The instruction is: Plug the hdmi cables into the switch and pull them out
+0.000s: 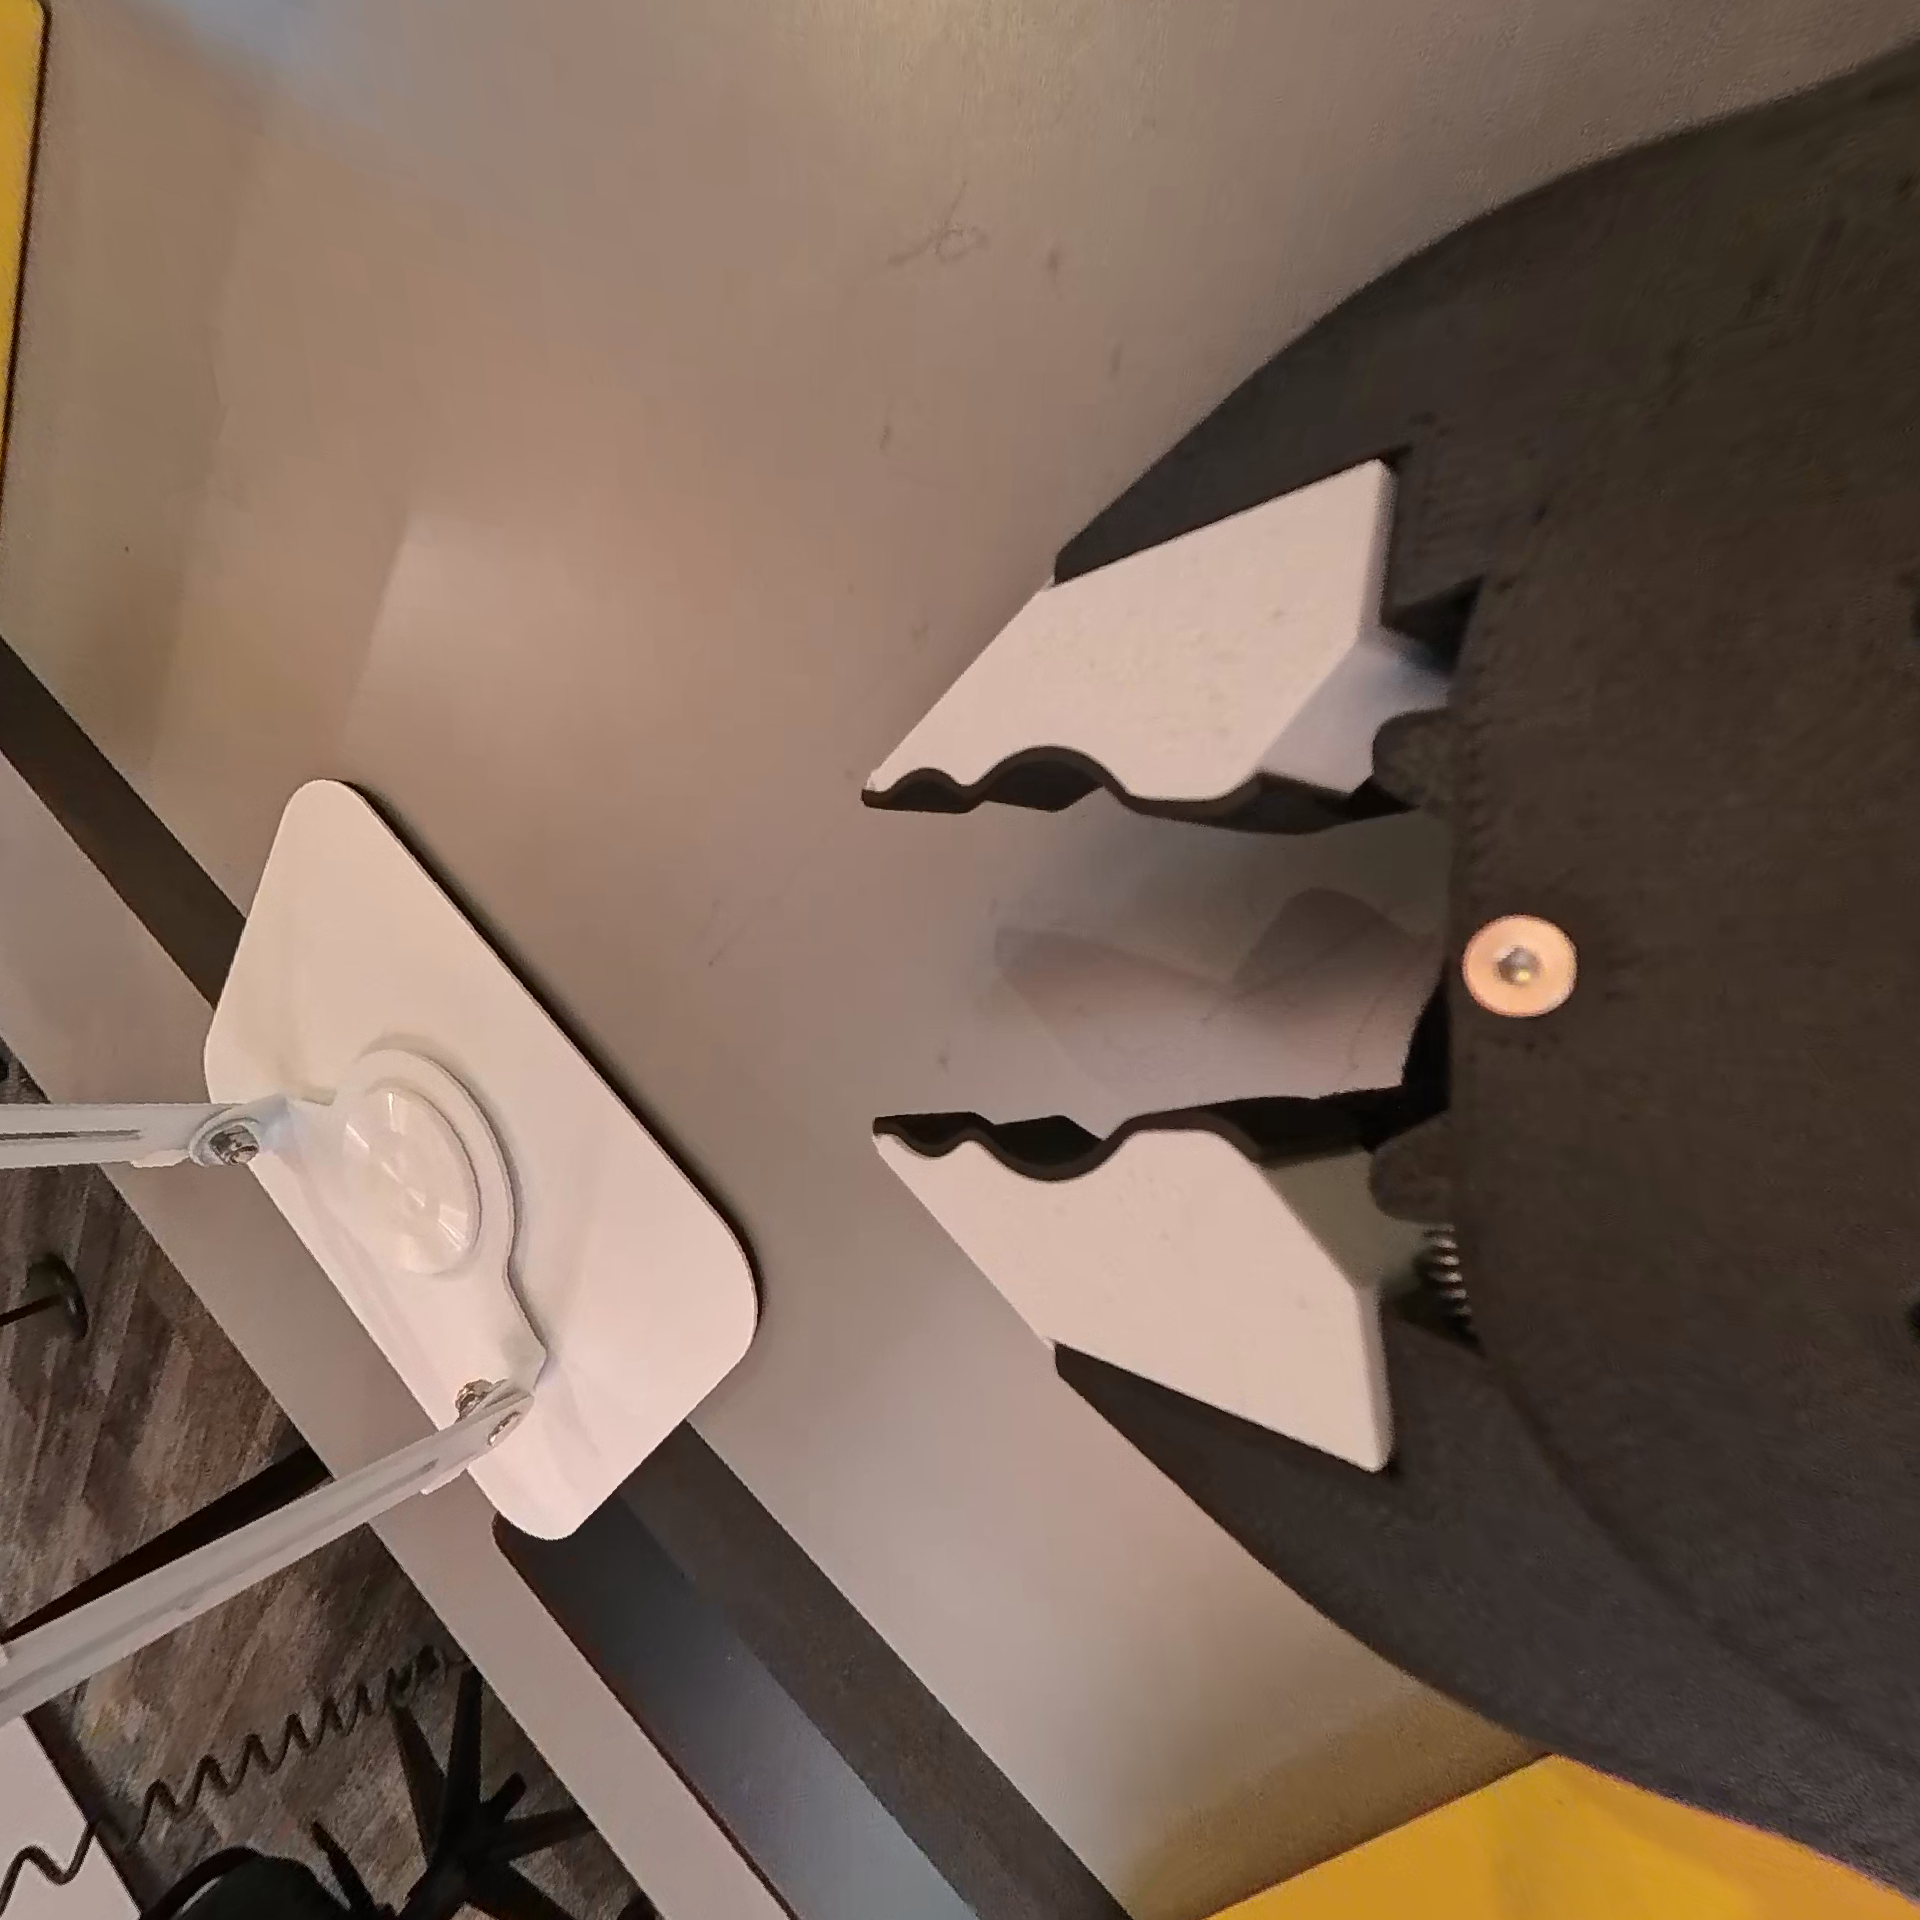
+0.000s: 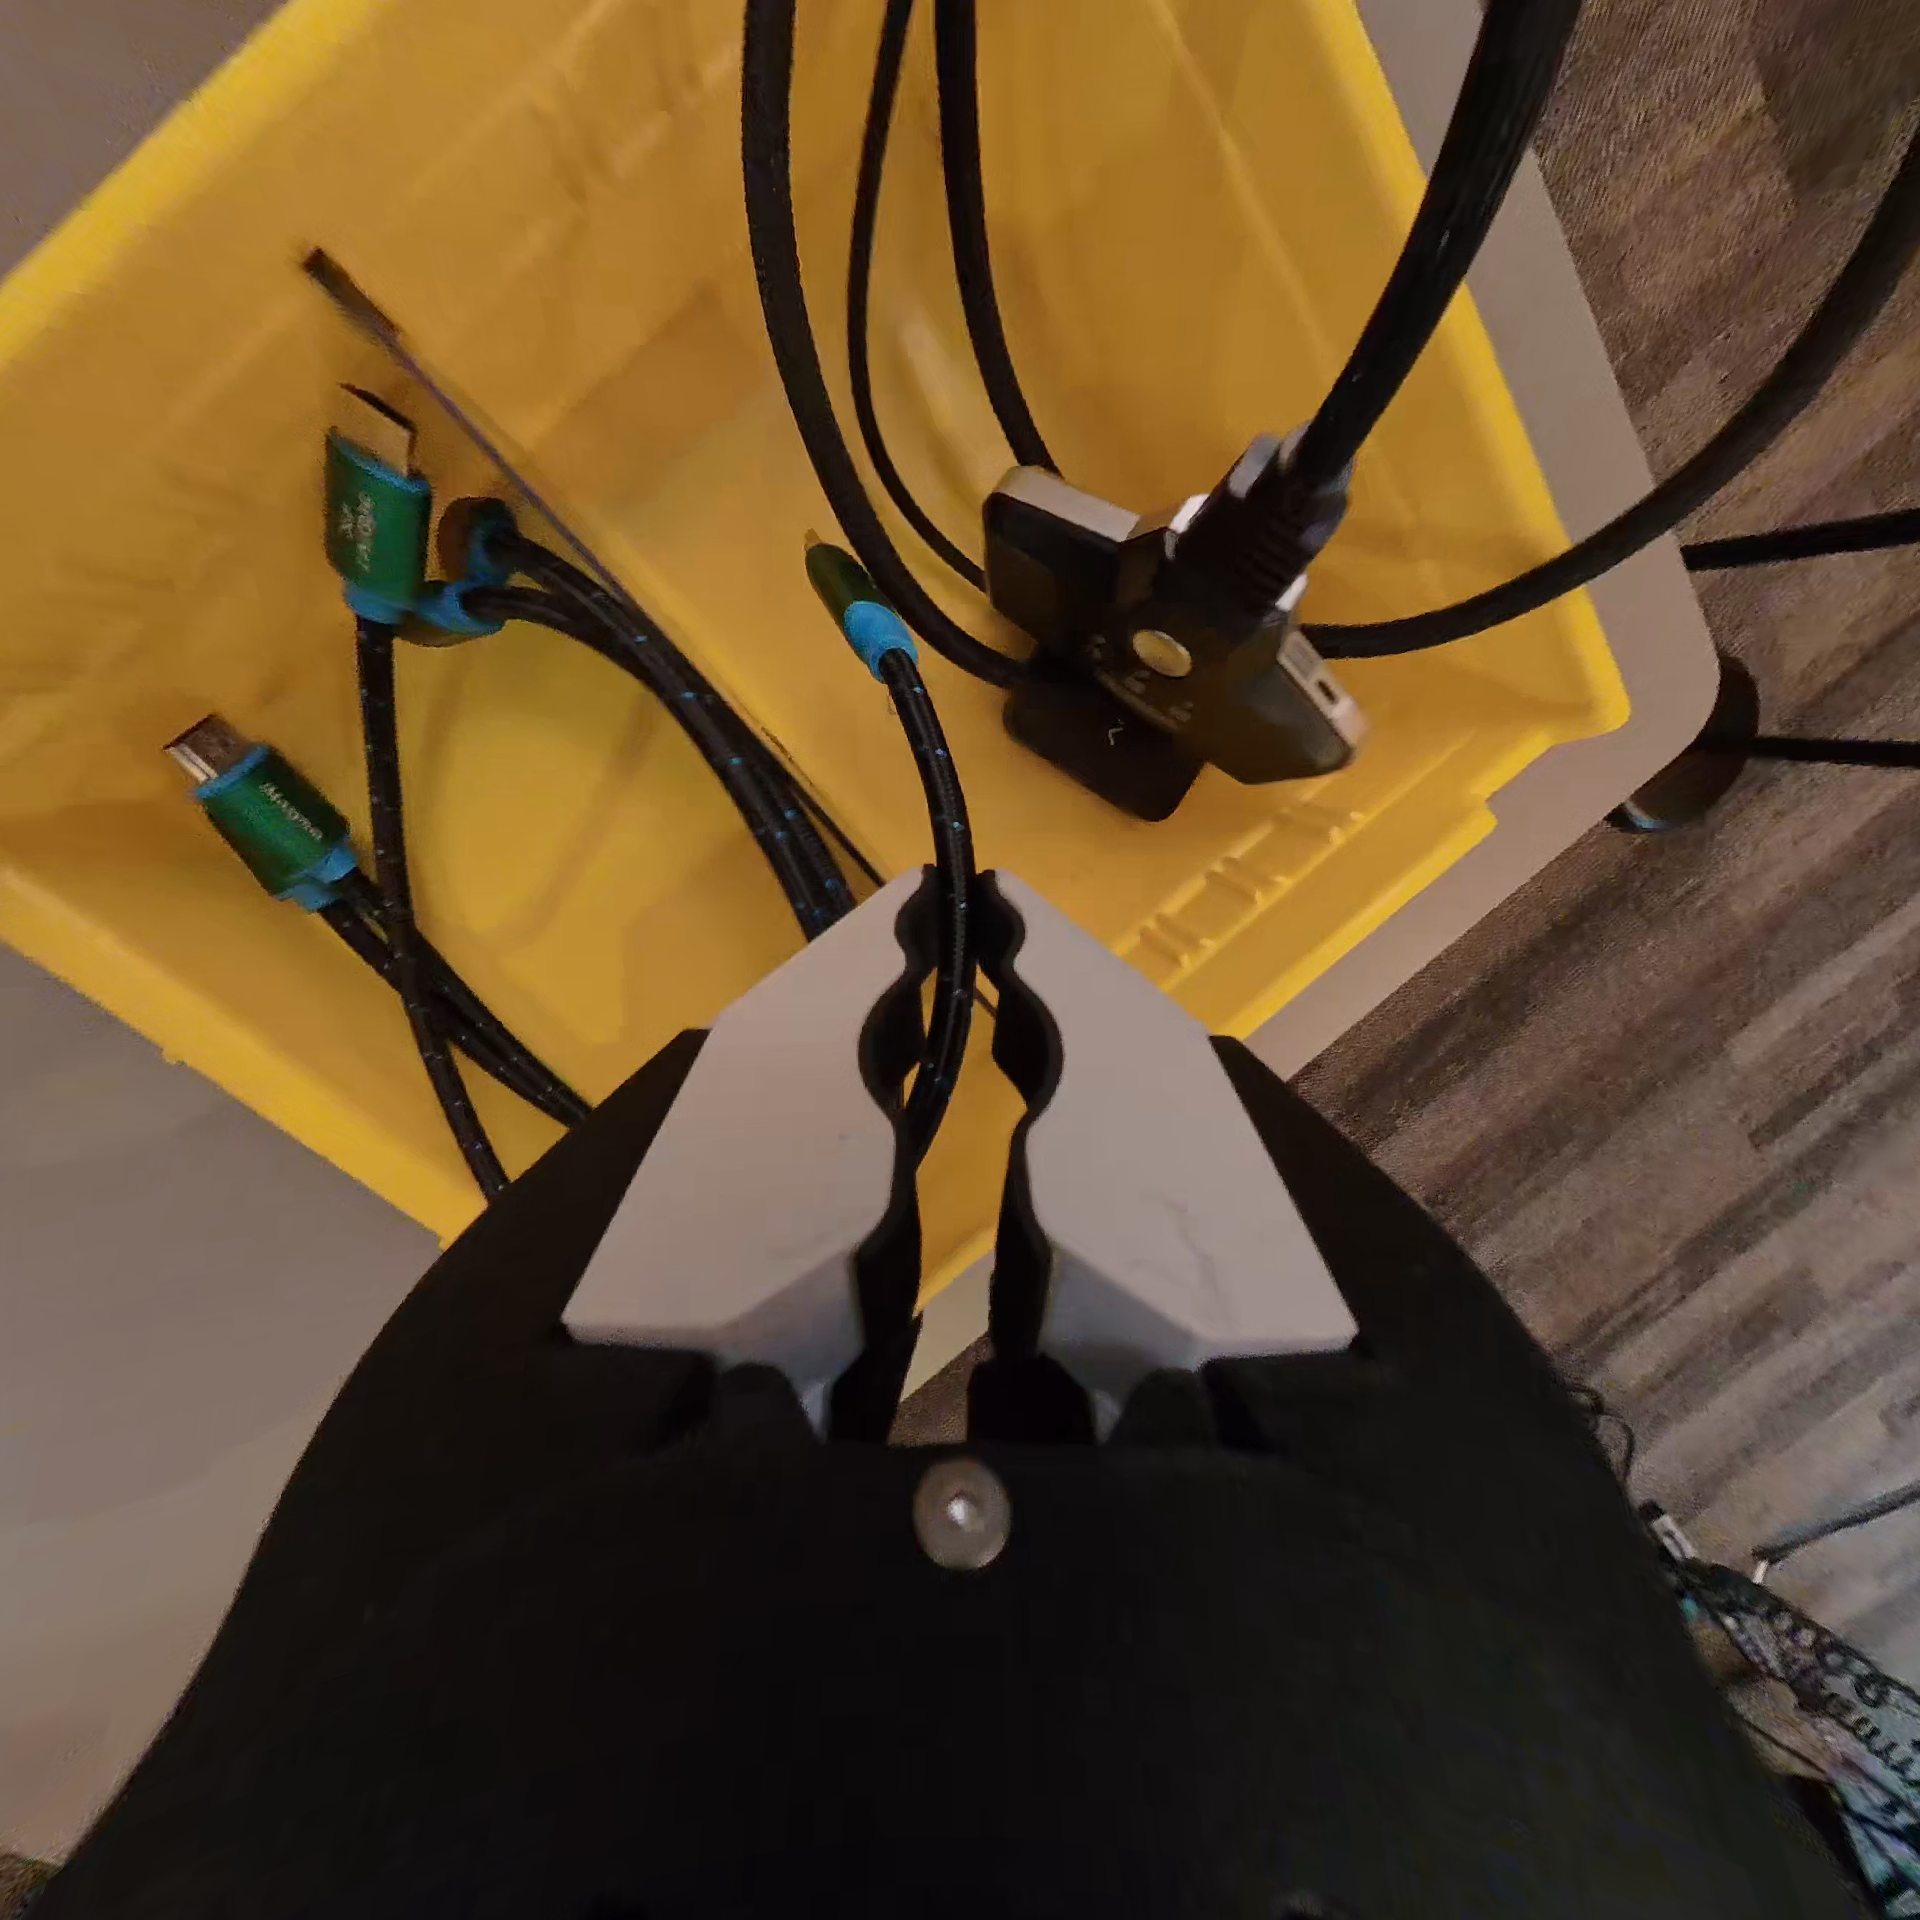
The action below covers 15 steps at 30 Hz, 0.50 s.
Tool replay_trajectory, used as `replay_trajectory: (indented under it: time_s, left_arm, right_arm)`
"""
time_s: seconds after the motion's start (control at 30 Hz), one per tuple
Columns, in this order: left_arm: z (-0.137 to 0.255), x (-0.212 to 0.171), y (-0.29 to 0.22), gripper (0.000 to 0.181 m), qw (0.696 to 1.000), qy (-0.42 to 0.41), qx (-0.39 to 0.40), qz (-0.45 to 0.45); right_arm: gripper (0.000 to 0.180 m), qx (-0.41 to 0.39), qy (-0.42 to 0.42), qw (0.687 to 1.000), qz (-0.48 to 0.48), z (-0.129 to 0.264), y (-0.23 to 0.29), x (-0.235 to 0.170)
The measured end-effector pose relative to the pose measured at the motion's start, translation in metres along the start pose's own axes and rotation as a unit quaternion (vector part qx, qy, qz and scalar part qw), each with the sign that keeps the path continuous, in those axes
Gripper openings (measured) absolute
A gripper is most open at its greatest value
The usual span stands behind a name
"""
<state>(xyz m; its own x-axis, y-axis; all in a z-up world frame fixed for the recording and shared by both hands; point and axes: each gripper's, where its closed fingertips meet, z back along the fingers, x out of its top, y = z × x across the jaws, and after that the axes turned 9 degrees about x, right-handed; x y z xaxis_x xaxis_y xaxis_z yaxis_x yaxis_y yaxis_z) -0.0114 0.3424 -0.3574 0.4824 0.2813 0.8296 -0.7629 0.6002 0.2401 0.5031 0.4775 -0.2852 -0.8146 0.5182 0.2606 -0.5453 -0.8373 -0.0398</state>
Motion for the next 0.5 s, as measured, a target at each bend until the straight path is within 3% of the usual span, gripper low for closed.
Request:
replay_trajectory:
  time_s: [0.33, 0.5]
  left_arm:
    - [0.000, 0.000, 0.000, 0.057, 1.000, 0.000, 0.000, 0.000]
    - [0.000, 0.000, 0.000, 0.057, 1.000, 0.001, 0.001, -0.001]
  right_arm:
    - [0.005, 0.009, -0.051, 0.988, 0.144, 0.033, 0.043, 0.021]
    - [0.004, 0.001, -0.023, 0.981, 0.195, 0.030, 0.053, 0.018]
